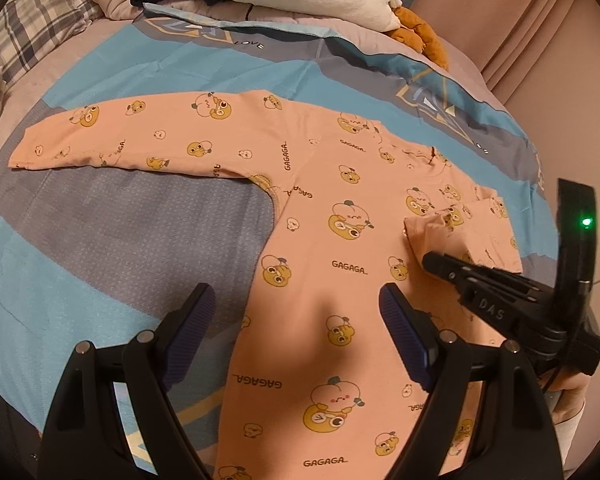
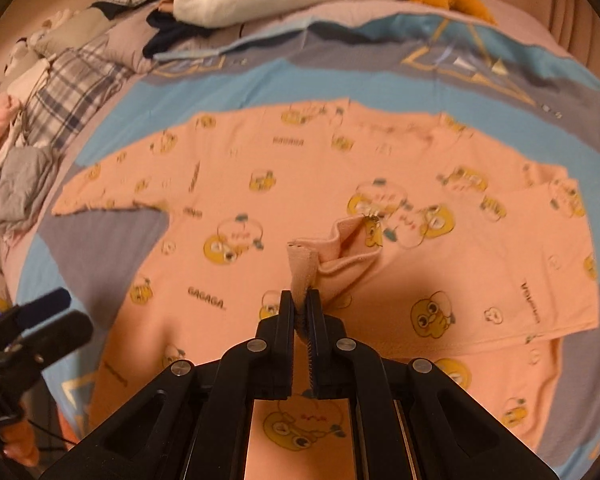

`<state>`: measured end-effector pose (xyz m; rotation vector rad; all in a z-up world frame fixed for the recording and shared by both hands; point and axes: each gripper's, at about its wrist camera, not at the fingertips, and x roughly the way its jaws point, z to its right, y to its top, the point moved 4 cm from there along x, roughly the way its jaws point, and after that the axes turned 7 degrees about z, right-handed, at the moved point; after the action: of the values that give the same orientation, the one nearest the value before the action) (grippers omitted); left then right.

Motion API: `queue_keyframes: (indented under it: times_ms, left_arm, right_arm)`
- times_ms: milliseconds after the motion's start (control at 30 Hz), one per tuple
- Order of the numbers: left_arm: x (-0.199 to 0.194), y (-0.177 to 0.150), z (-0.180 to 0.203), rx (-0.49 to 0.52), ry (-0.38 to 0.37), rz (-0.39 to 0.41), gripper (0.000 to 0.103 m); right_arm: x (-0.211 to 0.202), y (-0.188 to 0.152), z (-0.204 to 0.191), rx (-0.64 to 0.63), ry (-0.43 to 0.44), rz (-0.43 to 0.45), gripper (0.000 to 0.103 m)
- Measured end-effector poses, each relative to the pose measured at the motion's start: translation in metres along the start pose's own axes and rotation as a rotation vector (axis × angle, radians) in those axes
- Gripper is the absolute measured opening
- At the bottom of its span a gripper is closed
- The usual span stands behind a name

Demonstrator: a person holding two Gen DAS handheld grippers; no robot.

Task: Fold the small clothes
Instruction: 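Carry the sleeve over the onesie body with the right gripper and release, then grasp the other sleeve cuff with the left gripper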

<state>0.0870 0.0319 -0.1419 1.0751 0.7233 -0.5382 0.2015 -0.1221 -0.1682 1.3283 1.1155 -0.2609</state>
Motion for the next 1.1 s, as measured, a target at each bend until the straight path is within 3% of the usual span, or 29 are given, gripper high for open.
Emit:
queue_keyframes:
  times_ms: [167,233,300,367,567,733,933,967,1000,1067,1100]
  left_arm:
    - [0.002,-0.001,0.000,0.005,0.003,-0.007,0.084]
    - [0.002,0.000,0.001,0.003,-0.011,-0.009,0.084]
    - [0.003,0.001,0.003,-0.002,-0.029,-0.013,0.084]
    - [0.006,0.004,0.008,-0.008,-0.060,-0.019,0.084]
    - [0.029,0.012,0.038,0.014,-0.154,-0.043,0.084]
    - [0.069,0.009,0.073,0.032,-0.262,-0.119,0.082]
    - [0.113,0.001,0.102,0.040,-0.320,-0.189,0.055]
    - [0.114,0.002,0.104,0.047,-0.322,-0.175,0.047]
    - [0.115,0.003,0.105,0.055,-0.324,-0.160,0.030]
    - [0.121,0.003,0.105,0.048,-0.311,-0.176,0.006]
    - [0.124,0.003,0.104,0.042,-0.302,-0.185,0.008]
  right_arm:
    - [0.004,-0.005,0.005,0.051,0.028,-0.034,0.010]
    - [-0.001,-0.005,0.006,0.055,0.036,-0.032,0.018]
    - [-0.016,-0.004,0.009,0.066,0.051,0.012,0.036]
    - [-0.032,-0.002,0.016,0.080,0.047,0.056,0.046]
    - [-0.074,-0.010,0.058,0.175,-0.080,0.145,0.047]
    - [-0.086,-0.022,0.088,0.280,-0.115,0.162,0.047]
    - [-0.090,-0.043,0.113,0.364,-0.159,0.150,0.047]
    - [-0.091,-0.046,0.116,0.372,-0.166,0.149,0.047]
    - [-0.092,-0.048,0.119,0.379,-0.171,0.147,0.047]
    - [-0.092,-0.052,0.123,0.386,-0.187,0.145,0.047]
    - [-0.093,-0.053,0.124,0.389,-0.191,0.146,0.047]
